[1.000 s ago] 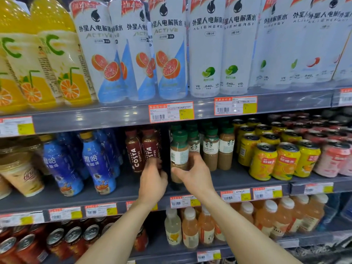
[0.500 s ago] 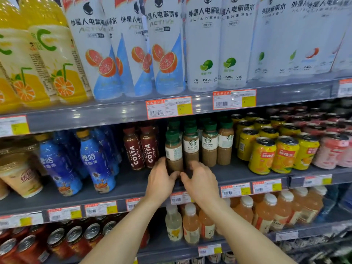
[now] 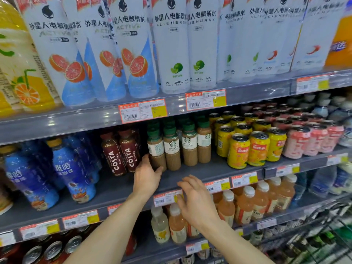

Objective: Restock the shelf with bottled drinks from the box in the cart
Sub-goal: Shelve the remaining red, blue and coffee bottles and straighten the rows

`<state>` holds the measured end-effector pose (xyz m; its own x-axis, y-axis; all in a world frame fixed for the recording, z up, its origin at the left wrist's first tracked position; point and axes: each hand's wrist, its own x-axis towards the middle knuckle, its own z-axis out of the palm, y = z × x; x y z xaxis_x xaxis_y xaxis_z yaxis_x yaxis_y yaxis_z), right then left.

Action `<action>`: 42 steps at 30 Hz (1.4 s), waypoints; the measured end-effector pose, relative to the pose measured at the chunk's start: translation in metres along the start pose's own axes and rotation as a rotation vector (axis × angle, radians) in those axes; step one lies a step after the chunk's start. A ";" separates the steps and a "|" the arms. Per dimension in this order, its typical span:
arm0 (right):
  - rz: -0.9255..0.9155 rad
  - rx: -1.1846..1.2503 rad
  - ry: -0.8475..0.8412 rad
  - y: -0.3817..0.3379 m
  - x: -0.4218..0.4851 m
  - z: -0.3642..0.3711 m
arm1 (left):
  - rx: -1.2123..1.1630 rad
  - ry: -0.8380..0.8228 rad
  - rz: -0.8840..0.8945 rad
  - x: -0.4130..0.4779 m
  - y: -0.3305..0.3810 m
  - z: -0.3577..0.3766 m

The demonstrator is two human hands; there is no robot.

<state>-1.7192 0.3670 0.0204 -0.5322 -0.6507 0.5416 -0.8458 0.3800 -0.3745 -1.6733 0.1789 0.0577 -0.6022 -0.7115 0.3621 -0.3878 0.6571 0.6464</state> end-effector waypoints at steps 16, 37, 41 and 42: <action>0.256 -0.108 -0.261 0.012 -0.095 -0.011 | 0.168 -0.191 0.260 -0.192 -0.024 -0.030; 0.823 -0.203 -0.758 0.132 -0.398 -0.030 | 0.437 -0.999 0.057 -0.445 -0.042 0.095; 0.837 -0.170 -0.883 0.190 -0.427 -0.010 | 0.410 -1.058 0.007 -0.466 -0.022 0.165; 0.847 -0.168 -0.913 0.206 -0.433 -0.003 | 0.408 -1.075 -0.008 -0.472 -0.017 0.184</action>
<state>-1.6627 0.7292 -0.2891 -0.7460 -0.3537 -0.5643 -0.2823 0.9353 -0.2132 -1.5109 0.5493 -0.2484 -0.8065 -0.2649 -0.5286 -0.4735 0.8247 0.3091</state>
